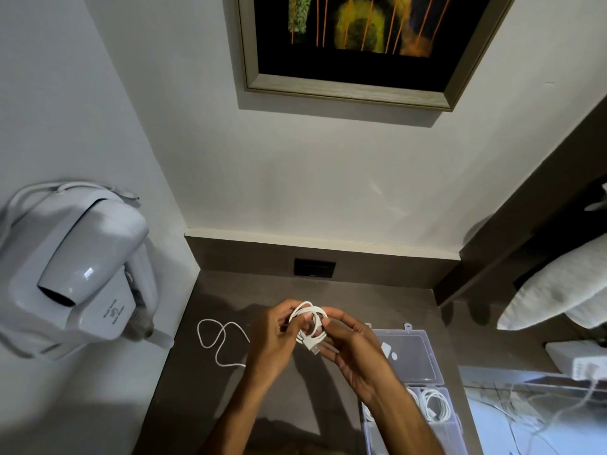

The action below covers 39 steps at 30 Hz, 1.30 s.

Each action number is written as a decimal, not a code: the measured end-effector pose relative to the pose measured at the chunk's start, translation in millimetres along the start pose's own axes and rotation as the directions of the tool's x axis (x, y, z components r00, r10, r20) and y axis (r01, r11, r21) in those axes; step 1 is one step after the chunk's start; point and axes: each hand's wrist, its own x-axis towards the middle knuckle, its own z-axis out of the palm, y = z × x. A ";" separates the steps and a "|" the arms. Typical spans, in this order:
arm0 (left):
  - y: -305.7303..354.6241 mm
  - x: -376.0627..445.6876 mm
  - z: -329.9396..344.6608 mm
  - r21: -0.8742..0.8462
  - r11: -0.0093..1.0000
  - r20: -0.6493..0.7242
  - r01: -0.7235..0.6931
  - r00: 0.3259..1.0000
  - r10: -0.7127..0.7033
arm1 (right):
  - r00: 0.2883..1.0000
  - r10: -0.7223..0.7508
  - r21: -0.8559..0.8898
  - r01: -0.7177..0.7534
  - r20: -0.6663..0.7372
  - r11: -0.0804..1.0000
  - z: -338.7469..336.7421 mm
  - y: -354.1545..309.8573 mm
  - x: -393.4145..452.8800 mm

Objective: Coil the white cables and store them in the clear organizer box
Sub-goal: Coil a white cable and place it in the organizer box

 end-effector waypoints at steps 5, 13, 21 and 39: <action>-5.5 -9.8 7.5 0.032 0.999 0.012 -0.038 0.999 0.037 | 1.000 0.018 -0.082 -0.017 0.012 0.997 -5.6 1.2 -3.9; -1.9 -15.5 13.1 0.309 0.923 -0.021 -0.231 0.968 0.250 | 0.970 -0.241 -0.287 0.222 -0.033 0.932 -13.6 13.5 -22.1; -17.3 -18.8 22.7 0.276 0.931 0.137 -0.239 0.968 0.208 | 0.901 -0.393 -0.447 0.279 -0.186 0.850 -15.1 33.3 -29.2; -34.6 -28.6 45.6 0.180 0.946 0.416 -0.269 0.893 0.175 | 0.985 -0.126 -0.121 0.112 -0.115 0.986 -61.7 63.5 -50.5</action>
